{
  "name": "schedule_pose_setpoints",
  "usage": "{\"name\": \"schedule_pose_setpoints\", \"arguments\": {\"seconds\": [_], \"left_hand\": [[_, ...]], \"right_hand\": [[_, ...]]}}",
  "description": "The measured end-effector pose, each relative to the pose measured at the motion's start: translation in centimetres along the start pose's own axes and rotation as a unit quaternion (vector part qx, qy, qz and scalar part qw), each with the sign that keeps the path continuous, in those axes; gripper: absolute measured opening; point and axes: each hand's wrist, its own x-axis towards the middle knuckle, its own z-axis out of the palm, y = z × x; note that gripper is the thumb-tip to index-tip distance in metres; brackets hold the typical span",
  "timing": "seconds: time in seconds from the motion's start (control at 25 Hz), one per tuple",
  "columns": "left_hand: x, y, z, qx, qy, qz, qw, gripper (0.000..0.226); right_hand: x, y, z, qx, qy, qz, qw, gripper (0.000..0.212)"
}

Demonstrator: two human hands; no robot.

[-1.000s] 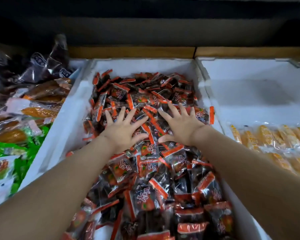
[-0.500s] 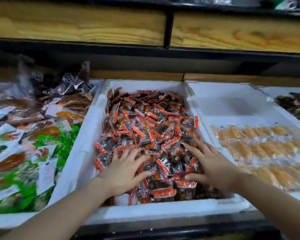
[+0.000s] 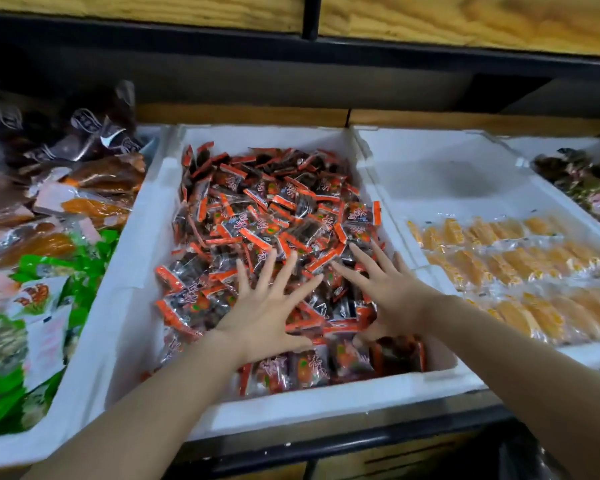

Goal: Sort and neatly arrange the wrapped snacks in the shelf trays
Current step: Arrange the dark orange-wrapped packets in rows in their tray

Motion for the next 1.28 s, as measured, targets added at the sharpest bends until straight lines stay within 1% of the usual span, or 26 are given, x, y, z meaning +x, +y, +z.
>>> {"name": "schedule_pose_setpoints", "arguments": {"seconds": [0.08, 0.16, 0.24, 0.36, 0.48, 0.68, 0.8, 0.84, 0.92, 1.0, 1.04, 1.08, 1.2, 1.28], "left_hand": [[1.6, -1.4, 0.1, 0.017, -0.002, -0.012, 1.000, 0.101], [3.1, -2.8, 0.2, 0.023, -0.009, -0.025, 0.999, 0.105], [4.6, -3.9, 0.2, 0.024, -0.017, -0.029, 0.999, 0.102], [6.2, -5.0, 0.2, 0.008, -0.023, -0.040, 0.999, 0.096], [6.8, -5.4, 0.6, 0.002, -0.011, -0.038, 0.999, 0.093], [7.2, -5.8, 0.8, -0.026, -0.007, -0.035, 0.999, 0.088], [7.4, -5.6, 0.7, -0.032, 0.001, -0.037, 0.999, 0.088], [7.6, -5.6, 0.6, -0.034, 0.002, -0.040, 0.999, 0.088], [8.2, -5.9, 0.4, -0.037, 0.003, -0.047, 0.998, 0.088], [9.1, -6.5, -0.1, -0.044, 0.001, -0.055, 0.998, 0.088], [9.6, -6.9, -0.3, -0.048, 0.004, -0.062, 0.997, 0.088], [10.2, -7.4, -0.4, -0.049, 0.011, -0.070, 0.996, 0.087], [12.1, -9.3, -0.9, -0.048, 0.021, -0.086, 0.995, 0.085], [13.6, -10.5, -1.2, -0.051, 0.020, -0.089, 0.995, 0.085]], "right_hand": [[1.9, 0.7, 0.2, -0.031, 0.025, 0.001, 0.999, 0.121], [4.1, 1.5, 0.2, -0.060, 0.023, 0.001, 0.998, 0.124], [6.2, 2.2, -0.2, -0.063, 0.008, -0.009, 0.998, 0.127], [8.0, 2.9, -0.4, -0.082, 0.007, -0.024, 0.996, 0.127], [8.5, 3.1, -0.5, -0.074, 0.009, -0.029, 0.997, 0.125], [8.0, 3.1, -0.3, -0.001, 0.020, -0.010, 1.000, 0.115], [7.5, 3.4, 0.4, 0.013, 0.047, 0.004, 0.999, 0.108], [7.4, 3.5, 0.5, 0.008, 0.053, 0.009, 0.999, 0.107], [7.7, 3.8, 0.7, -0.046, 0.075, 0.012, 0.996, 0.105], [8.8, 3.9, 0.6, -0.093, 0.128, 0.012, 0.987, 0.101], [9.7, 4.0, 0.1, -0.087, 0.153, 0.019, 0.984, 0.098], [10.7, 4.3, -0.4, -0.079, 0.154, 0.023, 0.985, 0.096], [13.6, 5.7, -1.7, -0.075, 0.121, 0.014, 0.990, 0.089], [15.5, 6.4, -2.2, -0.067, 0.126, 0.021, 0.990, 0.087]]}}
